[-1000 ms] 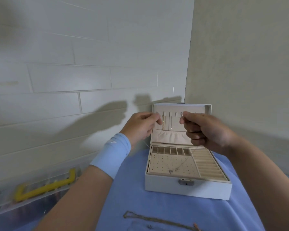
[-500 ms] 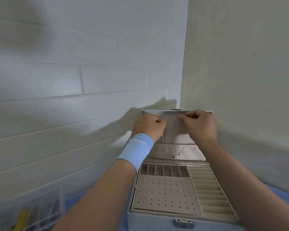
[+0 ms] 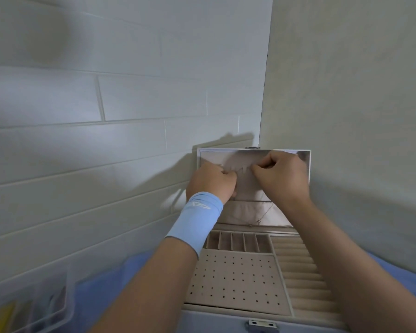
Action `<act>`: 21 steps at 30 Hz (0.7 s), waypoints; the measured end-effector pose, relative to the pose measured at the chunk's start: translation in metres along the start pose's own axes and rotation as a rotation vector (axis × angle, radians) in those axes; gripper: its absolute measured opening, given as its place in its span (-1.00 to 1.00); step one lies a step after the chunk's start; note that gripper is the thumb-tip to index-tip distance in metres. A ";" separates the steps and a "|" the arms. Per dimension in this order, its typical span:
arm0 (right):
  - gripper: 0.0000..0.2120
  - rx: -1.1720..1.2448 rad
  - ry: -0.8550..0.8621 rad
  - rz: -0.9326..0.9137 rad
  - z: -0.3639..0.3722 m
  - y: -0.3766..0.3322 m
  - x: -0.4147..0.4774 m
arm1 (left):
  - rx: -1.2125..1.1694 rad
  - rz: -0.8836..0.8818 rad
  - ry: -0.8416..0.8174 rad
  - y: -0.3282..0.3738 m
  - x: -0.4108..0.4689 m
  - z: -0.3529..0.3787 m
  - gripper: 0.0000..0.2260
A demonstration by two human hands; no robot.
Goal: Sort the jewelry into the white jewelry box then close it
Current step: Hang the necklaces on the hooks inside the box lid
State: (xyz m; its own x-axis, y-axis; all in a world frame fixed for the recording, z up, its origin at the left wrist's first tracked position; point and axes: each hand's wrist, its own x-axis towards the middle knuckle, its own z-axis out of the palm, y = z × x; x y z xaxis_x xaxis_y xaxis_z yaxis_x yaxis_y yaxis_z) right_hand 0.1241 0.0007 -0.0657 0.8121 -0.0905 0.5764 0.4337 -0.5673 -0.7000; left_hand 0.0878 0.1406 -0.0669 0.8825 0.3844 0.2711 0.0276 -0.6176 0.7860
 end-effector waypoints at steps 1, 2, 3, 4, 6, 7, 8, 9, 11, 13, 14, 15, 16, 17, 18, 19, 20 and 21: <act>-0.86 -0.044 -0.039 -0.003 -0.001 0.001 -0.001 | 0.014 -0.002 -0.017 -0.001 -0.001 -0.001 -0.68; -0.85 -0.088 -0.087 -0.002 -0.002 0.001 -0.002 | 0.025 -0.002 -0.037 -0.002 -0.003 -0.002 -0.69; -0.84 -0.114 -0.135 0.004 -0.003 0.002 -0.004 | 0.022 0.000 -0.071 -0.002 -0.005 -0.003 -0.71; -0.82 -0.118 -0.177 0.016 -0.004 0.002 -0.006 | 0.002 0.008 -0.120 -0.002 -0.007 -0.005 -0.72; -0.76 -0.109 -0.263 0.055 -0.010 0.001 -0.009 | -0.078 0.037 -0.243 0.000 -0.012 -0.009 -0.76; -0.73 -0.083 -0.332 0.088 -0.014 0.000 -0.010 | -0.128 0.051 -0.303 0.001 -0.014 -0.012 -0.77; -0.71 -0.022 -0.430 0.141 -0.018 -0.003 -0.012 | -0.172 0.062 -0.362 0.001 -0.016 -0.014 -0.78; -0.66 0.066 -0.536 0.208 -0.021 -0.005 -0.014 | -0.200 0.077 -0.419 0.002 -0.018 -0.016 -0.79; -0.50 0.224 -0.690 0.300 -0.024 -0.009 -0.018 | -0.168 0.141 -0.514 0.002 -0.021 -0.019 -0.81; -0.49 0.255 -0.759 0.273 -0.022 -0.010 -0.019 | -0.090 0.207 -0.595 0.000 -0.024 -0.023 -0.82; -0.54 0.237 -0.763 0.238 -0.021 -0.009 -0.019 | -0.062 0.214 -0.628 -0.001 -0.025 -0.026 -0.83; -0.63 0.221 -0.738 0.214 -0.021 -0.009 -0.018 | -0.038 0.204 -0.651 -0.003 -0.024 -0.029 -0.83; -0.71 0.213 -0.698 0.210 -0.021 -0.010 -0.017 | -0.007 0.186 -0.656 -0.005 -0.023 -0.031 -0.81; -0.77 0.214 -0.660 0.217 -0.023 -0.010 -0.015 | 0.034 0.171 -0.631 -0.008 -0.022 -0.033 -0.80; -0.81 0.217 -0.634 0.219 -0.025 -0.011 -0.013 | 0.072 0.163 -0.581 -0.010 -0.021 -0.033 -0.79; -0.83 0.223 -0.619 0.212 -0.027 -0.013 -0.012 | 0.089 0.153 -0.522 -0.012 -0.019 -0.030 -0.78; -0.83 0.224 -0.608 0.194 -0.029 -0.014 -0.011 | 0.075 0.133 -0.471 -0.012 -0.020 -0.026 -0.77; -0.84 0.213 -0.593 0.169 -0.030 -0.015 -0.010 | 0.027 0.098 -0.440 -0.012 -0.022 -0.021 -0.77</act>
State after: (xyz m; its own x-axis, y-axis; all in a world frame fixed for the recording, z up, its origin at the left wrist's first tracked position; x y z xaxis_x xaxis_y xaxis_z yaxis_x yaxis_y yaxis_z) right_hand 0.0981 -0.0144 -0.0489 0.9273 0.3369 0.1630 0.2990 -0.4051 -0.8640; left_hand 0.0583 0.1540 -0.0703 0.9971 -0.0013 0.0763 -0.0584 -0.6566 0.7520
